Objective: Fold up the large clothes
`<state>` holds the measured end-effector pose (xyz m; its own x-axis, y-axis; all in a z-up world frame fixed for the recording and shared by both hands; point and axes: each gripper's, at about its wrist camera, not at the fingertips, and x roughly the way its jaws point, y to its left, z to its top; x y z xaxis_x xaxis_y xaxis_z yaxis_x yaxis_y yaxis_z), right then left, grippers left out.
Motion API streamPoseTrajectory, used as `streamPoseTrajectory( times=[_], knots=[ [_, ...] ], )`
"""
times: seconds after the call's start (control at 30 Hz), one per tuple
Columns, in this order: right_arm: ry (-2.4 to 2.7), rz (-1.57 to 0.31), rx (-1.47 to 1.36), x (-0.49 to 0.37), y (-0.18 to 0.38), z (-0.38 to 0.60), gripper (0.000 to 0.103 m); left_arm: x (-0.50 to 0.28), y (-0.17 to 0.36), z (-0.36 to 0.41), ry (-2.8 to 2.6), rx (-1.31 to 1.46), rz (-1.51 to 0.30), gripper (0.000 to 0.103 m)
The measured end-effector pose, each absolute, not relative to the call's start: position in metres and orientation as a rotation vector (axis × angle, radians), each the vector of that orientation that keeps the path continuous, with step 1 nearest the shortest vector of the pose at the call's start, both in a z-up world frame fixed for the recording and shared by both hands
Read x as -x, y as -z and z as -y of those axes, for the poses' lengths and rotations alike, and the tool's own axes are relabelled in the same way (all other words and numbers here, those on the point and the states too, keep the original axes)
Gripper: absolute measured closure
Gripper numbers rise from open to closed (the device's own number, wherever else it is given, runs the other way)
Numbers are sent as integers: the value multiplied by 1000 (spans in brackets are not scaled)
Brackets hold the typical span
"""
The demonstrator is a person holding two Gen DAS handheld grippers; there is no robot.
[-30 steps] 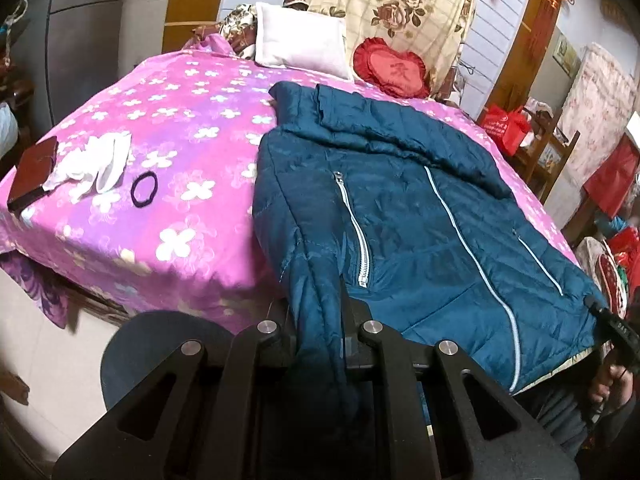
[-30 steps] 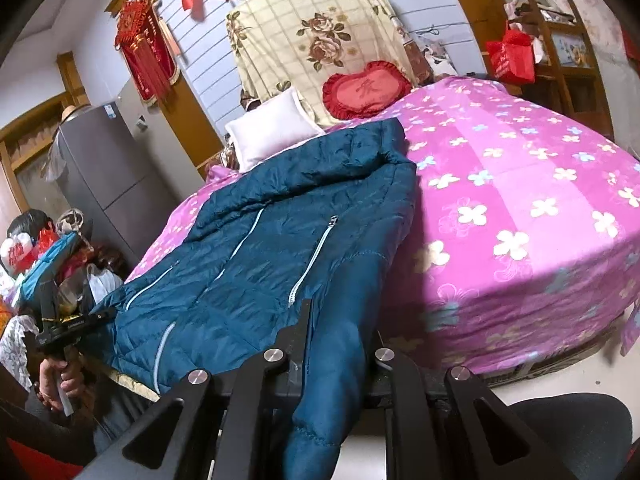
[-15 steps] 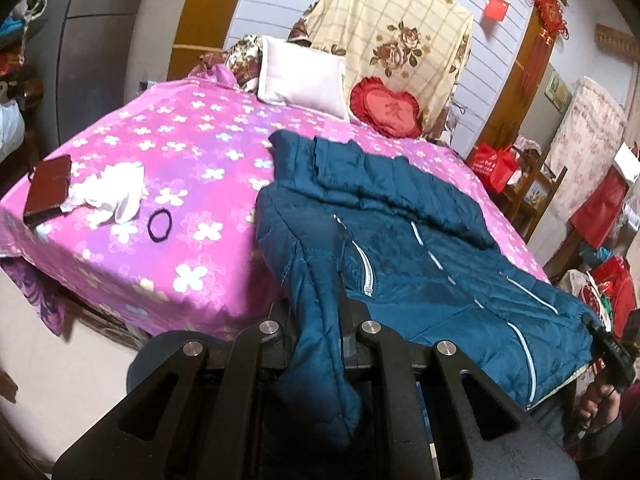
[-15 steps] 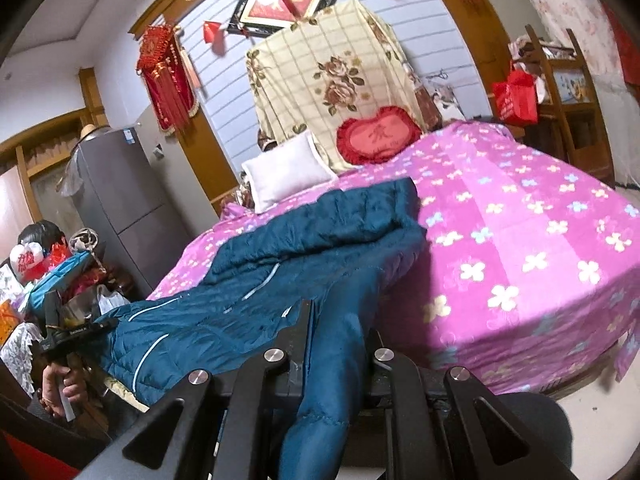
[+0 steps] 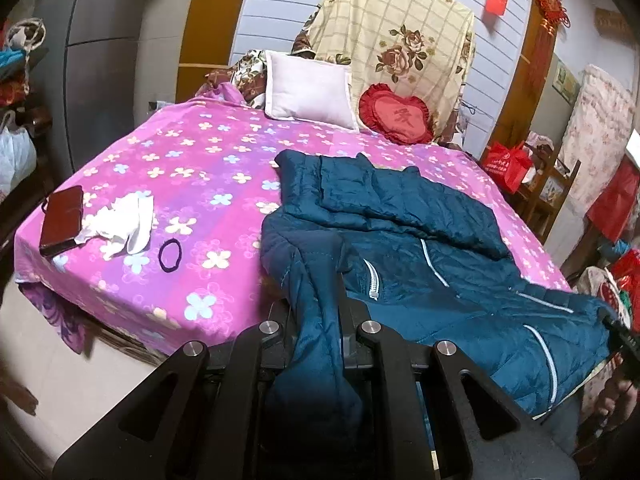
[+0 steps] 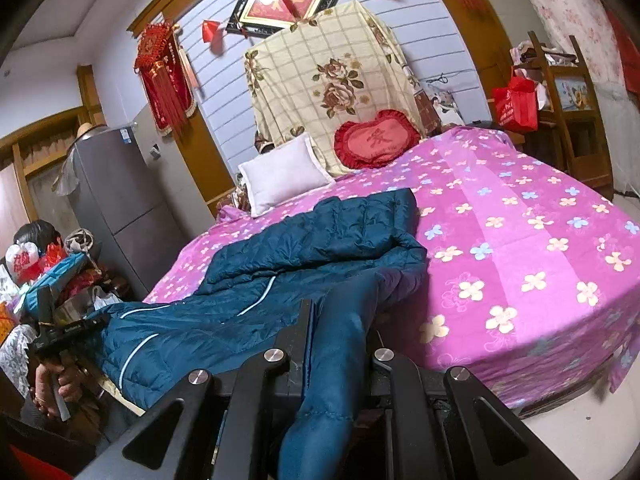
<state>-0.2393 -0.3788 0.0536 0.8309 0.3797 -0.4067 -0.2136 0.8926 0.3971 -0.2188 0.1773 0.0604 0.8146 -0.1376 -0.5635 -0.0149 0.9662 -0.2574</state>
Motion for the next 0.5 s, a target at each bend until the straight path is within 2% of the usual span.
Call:
streamPoseTrajectory(
  times=[0.33, 0.5],
  knots=[
    [-326, -560, -339, 219, -52, 371, 91, 196, -61, -174, 107, 271, -562, 93],
    [-269, -540, -337, 200, -54, 371, 91, 174, -56, -188, 101, 385, -574, 93]
  ],
)
